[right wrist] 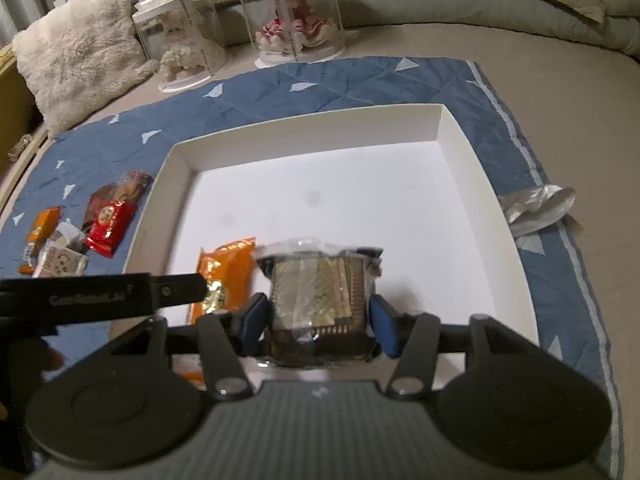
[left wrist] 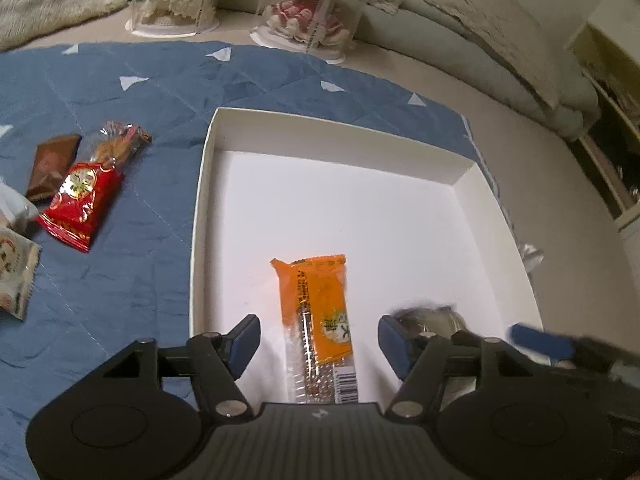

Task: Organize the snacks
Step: 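Carry both snacks into the white tray and open both tools, then move both tools back over the remaining snacks on the mat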

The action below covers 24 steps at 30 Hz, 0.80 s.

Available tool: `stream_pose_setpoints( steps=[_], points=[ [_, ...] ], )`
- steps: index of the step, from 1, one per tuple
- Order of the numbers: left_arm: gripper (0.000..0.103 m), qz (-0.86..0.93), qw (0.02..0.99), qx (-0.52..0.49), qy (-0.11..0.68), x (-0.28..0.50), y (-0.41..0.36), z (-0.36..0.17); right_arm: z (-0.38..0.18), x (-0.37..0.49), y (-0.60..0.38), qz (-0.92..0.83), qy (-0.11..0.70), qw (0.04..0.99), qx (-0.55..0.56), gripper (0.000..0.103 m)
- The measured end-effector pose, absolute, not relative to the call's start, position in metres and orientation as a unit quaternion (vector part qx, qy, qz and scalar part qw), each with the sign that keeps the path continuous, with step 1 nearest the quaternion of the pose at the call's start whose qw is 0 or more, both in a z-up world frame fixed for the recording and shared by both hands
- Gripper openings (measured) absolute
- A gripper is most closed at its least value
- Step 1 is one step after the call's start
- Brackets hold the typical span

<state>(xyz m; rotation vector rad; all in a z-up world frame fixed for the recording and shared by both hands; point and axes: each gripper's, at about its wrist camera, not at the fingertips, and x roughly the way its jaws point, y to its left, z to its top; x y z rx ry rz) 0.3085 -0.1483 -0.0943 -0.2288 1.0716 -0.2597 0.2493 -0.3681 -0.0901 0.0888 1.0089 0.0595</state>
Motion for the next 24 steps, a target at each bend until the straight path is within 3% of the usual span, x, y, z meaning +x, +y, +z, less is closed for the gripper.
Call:
stream_pose_setpoints(
  steps=[1,2,17,24],
  points=[
    [0.067,-0.124,0.845,-0.102,0.51,0.308,-0.149,-0.094,-0.091,0.249,-0.369,0.022,0.482,0.875,0.035,0.084],
    [0.067,-0.126,0.845,-0.096,0.511,0.307,-0.149,-0.094,-0.09,0.248,-0.369,0.017,0.48,0.877,0.028,0.085],
    [0.074,-0.127,0.844,-0.046,0.519,0.294,-0.152,-0.092,-0.088,0.239,-0.385,0.007,0.503,0.864,0.026,0.09],
    [0.089,-0.132,0.846,-0.031,0.515,0.284,-0.149,-0.082,-0.082,0.233,-0.385,-0.002,0.495,0.868,0.023,0.098]
  ],
)
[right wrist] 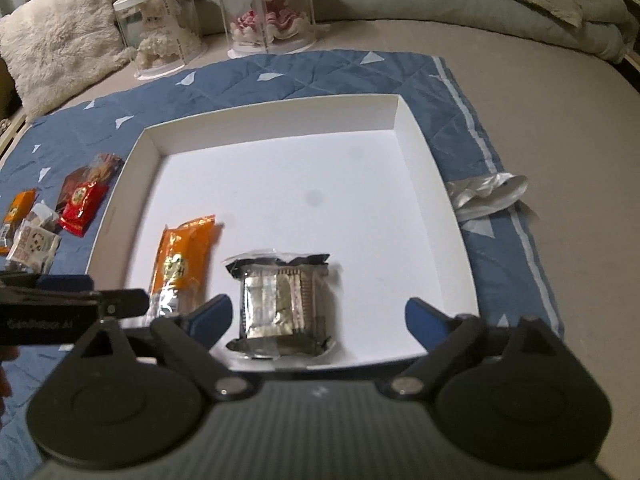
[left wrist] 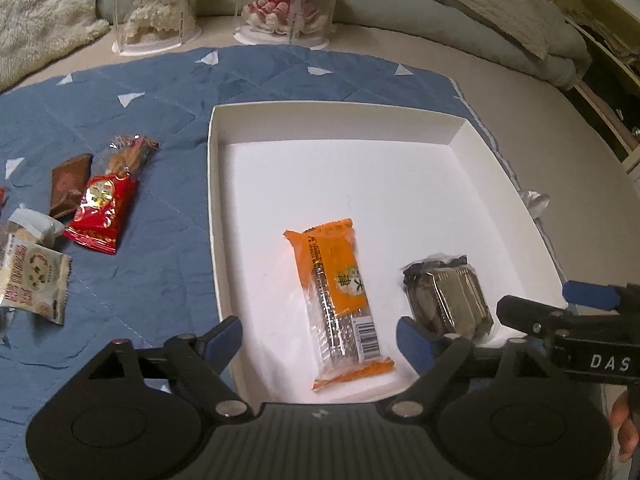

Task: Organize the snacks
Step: 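Move both tools back over the remaining snacks on the mat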

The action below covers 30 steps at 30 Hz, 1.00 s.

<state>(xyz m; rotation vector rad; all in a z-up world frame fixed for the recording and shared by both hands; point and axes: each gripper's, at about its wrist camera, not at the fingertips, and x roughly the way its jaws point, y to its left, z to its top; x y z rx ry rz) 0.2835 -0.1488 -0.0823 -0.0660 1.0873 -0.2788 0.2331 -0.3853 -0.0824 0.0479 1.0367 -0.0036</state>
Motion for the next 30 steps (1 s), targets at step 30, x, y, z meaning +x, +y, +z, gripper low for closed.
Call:
stream_pose_setpoints(
  steps=[30],
  points=[
    [0.103,-0.064,0.858,-0.041,0.508,0.247,-0.024,-0.062,-0.072,0.214,-0.335,0.024,0.484,0.875,0.007,0.102]
  ],
)
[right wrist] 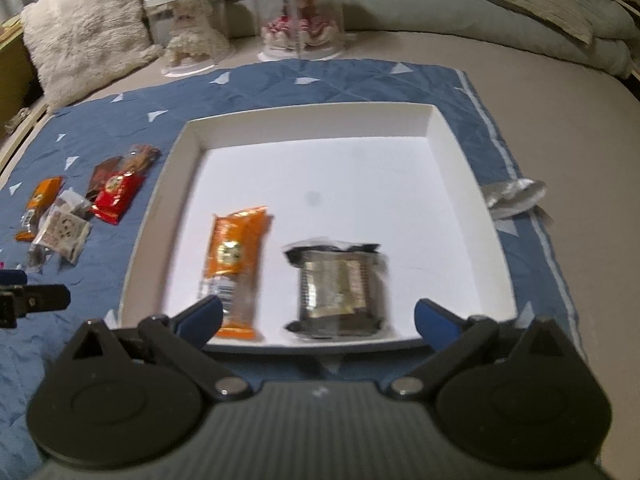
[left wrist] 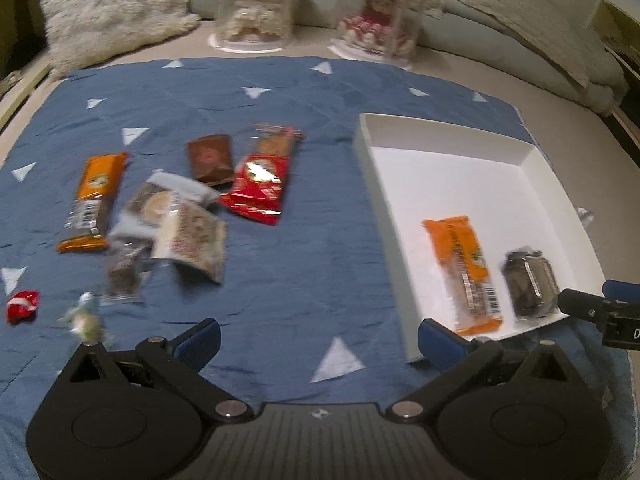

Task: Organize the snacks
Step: 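Move both tools back over the remaining snacks on the mat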

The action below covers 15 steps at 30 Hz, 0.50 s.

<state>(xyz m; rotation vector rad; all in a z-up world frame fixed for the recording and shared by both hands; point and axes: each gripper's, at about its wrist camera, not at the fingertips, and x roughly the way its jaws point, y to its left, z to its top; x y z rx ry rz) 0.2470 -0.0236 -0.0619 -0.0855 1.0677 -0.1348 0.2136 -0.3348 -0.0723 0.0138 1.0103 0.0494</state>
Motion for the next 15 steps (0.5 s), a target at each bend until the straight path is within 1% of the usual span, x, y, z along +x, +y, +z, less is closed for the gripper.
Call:
stream_pose_setpoints(
  steps=[15],
  points=[
    [0.103,-0.002,0.864,-0.08,0.497,0.232,0.084,-0.061,-0.074,0.224,-0.255,0.073,0.48,0.874,-0.015,0.102]
  ],
)
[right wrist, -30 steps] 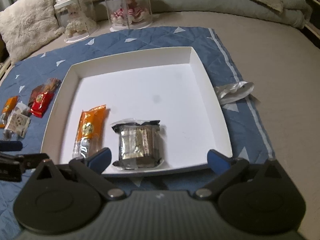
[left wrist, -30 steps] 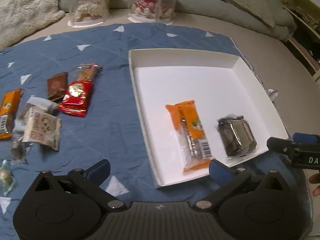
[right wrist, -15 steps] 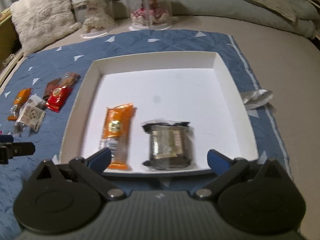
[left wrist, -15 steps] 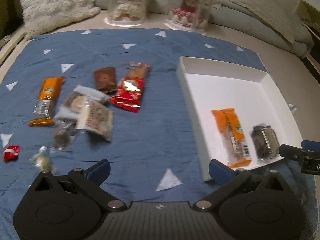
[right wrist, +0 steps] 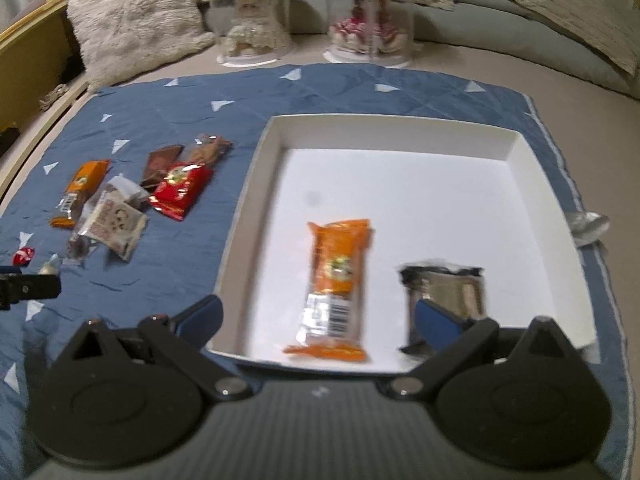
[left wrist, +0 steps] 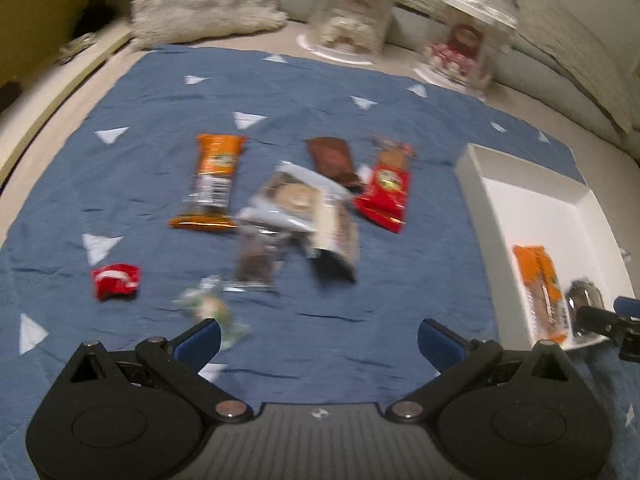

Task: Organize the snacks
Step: 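Move both tools back over the remaining snacks on the mat, then grasp the white cookie pack with the right tool while the left tool grasps the clear candy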

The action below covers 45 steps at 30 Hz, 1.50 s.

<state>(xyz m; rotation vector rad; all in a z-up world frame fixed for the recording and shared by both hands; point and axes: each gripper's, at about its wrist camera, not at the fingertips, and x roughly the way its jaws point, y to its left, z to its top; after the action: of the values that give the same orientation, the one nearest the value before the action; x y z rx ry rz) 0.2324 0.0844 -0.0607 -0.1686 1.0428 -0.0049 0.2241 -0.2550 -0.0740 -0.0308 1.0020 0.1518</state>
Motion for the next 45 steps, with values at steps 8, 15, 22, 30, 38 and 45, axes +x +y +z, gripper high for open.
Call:
stream_pose_setpoints(
  steps=[8,15,22,30,38,45],
  points=[
    [0.103,0.032,0.867,-0.111,0.485,0.226,0.132,-0.06,-0.076,0.236,-0.208,0.104,0.479,0.871,-0.014,0.103],
    [0.103,0.07,0.863,-0.132,0.483,0.224,0.165,-0.067,-0.078,0.243,-0.16,0.14,0.47,0.872,0.01,0.103],
    [0.103,0.097,0.85,-0.136,0.499,0.233,0.171,-0.082,-0.083,0.268,-0.123,0.17,0.462,0.868,0.066,0.103],
    [0.103,0.094,0.85,-0.088,0.511,0.251,0.151,-0.098,-0.1,0.299,-0.092,0.185,0.467,0.858,0.104,0.102],
    [0.103,0.103,0.842,-0.08,0.523,0.263,0.146,-0.109,-0.124,0.32,-0.066,0.213,0.483,0.842,0.115,0.081],
    [0.103,0.12,0.836,-0.067,0.532,0.264,0.151,-0.114,-0.138,0.324,-0.05,0.201,0.495,0.842,0.073,0.055]
  ],
)
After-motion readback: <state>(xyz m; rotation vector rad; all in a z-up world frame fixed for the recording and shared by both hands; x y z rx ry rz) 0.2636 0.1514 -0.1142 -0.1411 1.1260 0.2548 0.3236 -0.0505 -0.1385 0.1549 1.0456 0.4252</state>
